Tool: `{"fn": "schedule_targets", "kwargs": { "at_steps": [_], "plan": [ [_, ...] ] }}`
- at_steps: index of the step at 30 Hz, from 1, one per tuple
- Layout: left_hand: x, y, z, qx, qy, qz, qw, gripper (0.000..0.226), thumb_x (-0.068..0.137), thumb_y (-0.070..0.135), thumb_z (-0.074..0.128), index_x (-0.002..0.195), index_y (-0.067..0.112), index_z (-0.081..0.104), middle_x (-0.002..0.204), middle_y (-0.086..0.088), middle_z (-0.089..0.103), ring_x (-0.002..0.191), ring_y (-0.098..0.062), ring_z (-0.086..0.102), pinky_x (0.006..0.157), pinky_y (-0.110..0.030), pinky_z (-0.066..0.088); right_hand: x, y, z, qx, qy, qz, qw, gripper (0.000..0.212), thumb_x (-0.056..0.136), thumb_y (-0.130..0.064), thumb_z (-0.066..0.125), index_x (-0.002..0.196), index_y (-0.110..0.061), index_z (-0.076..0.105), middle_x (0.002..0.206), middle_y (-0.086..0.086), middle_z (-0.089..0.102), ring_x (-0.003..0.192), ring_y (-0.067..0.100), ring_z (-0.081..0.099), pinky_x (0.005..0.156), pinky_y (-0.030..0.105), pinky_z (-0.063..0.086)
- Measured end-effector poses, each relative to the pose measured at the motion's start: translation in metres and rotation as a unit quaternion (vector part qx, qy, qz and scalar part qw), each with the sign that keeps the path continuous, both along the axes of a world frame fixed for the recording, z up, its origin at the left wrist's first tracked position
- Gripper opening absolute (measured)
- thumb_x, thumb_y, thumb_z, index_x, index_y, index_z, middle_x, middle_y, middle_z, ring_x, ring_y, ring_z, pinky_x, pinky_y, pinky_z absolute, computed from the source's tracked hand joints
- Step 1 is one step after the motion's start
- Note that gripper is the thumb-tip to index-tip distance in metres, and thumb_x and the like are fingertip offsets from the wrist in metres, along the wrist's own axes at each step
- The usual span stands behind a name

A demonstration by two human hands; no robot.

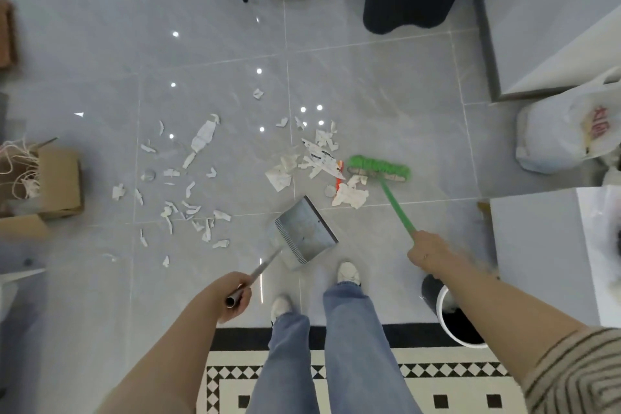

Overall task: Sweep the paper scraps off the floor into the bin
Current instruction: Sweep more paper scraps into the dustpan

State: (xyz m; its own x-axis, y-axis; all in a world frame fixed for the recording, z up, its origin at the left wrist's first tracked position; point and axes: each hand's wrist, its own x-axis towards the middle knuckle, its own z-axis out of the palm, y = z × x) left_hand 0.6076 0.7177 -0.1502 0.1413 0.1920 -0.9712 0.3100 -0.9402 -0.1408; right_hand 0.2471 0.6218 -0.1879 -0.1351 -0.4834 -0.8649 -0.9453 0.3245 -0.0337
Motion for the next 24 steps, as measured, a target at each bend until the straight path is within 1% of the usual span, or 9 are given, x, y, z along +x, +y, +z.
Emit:
{"fn": "schedule_targets", "kwargs": {
  "at_steps": [2,5,7,9,10,13,17,20,24],
  "plan": [
    [0.001,-0.004,0.002,0.003,-0.022,-0.111,0.994,0.016,0.094,0.015,0.051,0.082,0.005,0.049,0.057,-0.006,0.049,0.036,-0.01,0.048,0.036,-0.013,0.044,-0.008,0.008,0.006,0.02,0.008,0.019,1.0,0.045,0.092,-0.012,0.044,0.136,-0.005,0.045,0.126,0.014,0.057,0.112,0.029,0.059,0.077,0.028,0.049],
    [0.002,-0.011,0.005,0.021,-0.06,-0.287,0.956,0.023,0.097,0.021,0.048,0.079,0.006,0.045,0.059,-0.005,0.043,0.043,-0.011,0.04,0.034,-0.013,0.034,-0.017,0.007,0.022,0.034,0.019,0.04,0.998,0.042,0.092,-0.016,0.047,0.132,-0.007,0.05,0.123,0.013,0.059,0.104,0.026,0.061,0.081,0.024,0.047],
    [0.007,-0.015,0.009,0.026,-0.066,-0.346,0.935,0.022,0.097,0.018,0.046,0.078,0.007,0.045,0.056,-0.002,0.04,0.038,-0.01,0.034,0.033,-0.012,0.028,-0.018,-0.001,0.042,0.034,0.017,0.033,0.999,0.04,0.091,-0.013,0.045,0.129,-0.008,0.055,0.11,0.012,0.066,0.075,0.02,0.062,0.067,0.021,0.05],
    [0.012,-0.017,0.011,0.041,-0.054,-0.355,0.933,0.025,0.097,0.014,0.043,0.073,0.008,0.043,0.048,0.0,0.038,0.028,-0.008,0.031,0.032,-0.012,0.024,-0.018,-0.01,0.059,0.027,0.015,0.021,0.999,0.042,0.089,-0.009,0.043,0.128,-0.01,0.058,0.074,0.007,0.064,0.04,0.011,0.052,0.038,0.015,0.041],
    [0.015,-0.016,0.014,0.045,-0.048,-0.354,0.933,0.026,0.097,0.013,0.042,0.072,0.009,0.042,0.045,0.0,0.037,0.024,-0.008,0.029,0.031,-0.011,0.023,-0.015,-0.013,0.067,0.02,0.014,0.014,1.0,0.043,0.088,-0.007,0.042,0.128,-0.01,0.059,0.062,0.005,0.057,0.031,0.009,0.047,0.032,0.014,0.036],
    [0.022,-0.012,0.019,0.041,-0.058,-0.349,0.935,0.029,0.098,0.01,0.041,0.068,0.009,0.04,0.044,-0.001,0.036,0.022,-0.008,0.028,0.031,-0.01,0.02,-0.005,-0.021,0.077,-0.001,-0.006,-0.004,1.0,0.046,0.088,-0.003,0.038,0.13,-0.008,0.056,0.057,0.005,0.051,0.036,0.015,0.046,0.035,0.019,0.037],
    [0.03,0.007,0.009,0.005,-0.105,-0.397,0.912,0.029,0.097,0.008,0.039,0.068,0.007,0.043,0.056,-0.004,0.039,0.043,-0.014,0.034,0.041,-0.021,0.026,0.023,-0.041,0.065,-0.028,-0.023,-0.016,0.999,0.045,0.091,-0.003,0.035,0.133,-0.002,0.049,0.063,0.011,0.051,0.042,0.019,0.048,0.04,0.023,0.039],
    [0.033,0.026,0.001,-0.007,-0.139,-0.412,0.9,0.029,0.096,0.011,0.043,0.067,0.007,0.047,0.059,-0.005,0.046,0.047,-0.015,0.041,0.044,-0.022,0.031,0.047,-0.044,0.047,-0.022,-0.022,-0.027,0.999,0.042,0.092,-0.005,0.036,0.133,0.0,0.047,0.068,0.011,0.047,0.047,0.02,0.048,0.038,0.023,0.037],
    [0.036,0.032,-0.006,-0.03,-0.155,-0.389,0.907,0.026,0.093,0.01,0.047,0.067,0.006,0.051,0.06,-0.006,0.051,0.052,-0.018,0.049,0.046,-0.021,0.034,0.067,-0.022,0.034,0.004,-0.016,-0.016,1.0,0.038,0.09,-0.004,0.04,0.126,0.002,0.048,0.07,0.008,0.043,0.051,0.018,0.049,0.04,0.023,0.038]
  ]
}}
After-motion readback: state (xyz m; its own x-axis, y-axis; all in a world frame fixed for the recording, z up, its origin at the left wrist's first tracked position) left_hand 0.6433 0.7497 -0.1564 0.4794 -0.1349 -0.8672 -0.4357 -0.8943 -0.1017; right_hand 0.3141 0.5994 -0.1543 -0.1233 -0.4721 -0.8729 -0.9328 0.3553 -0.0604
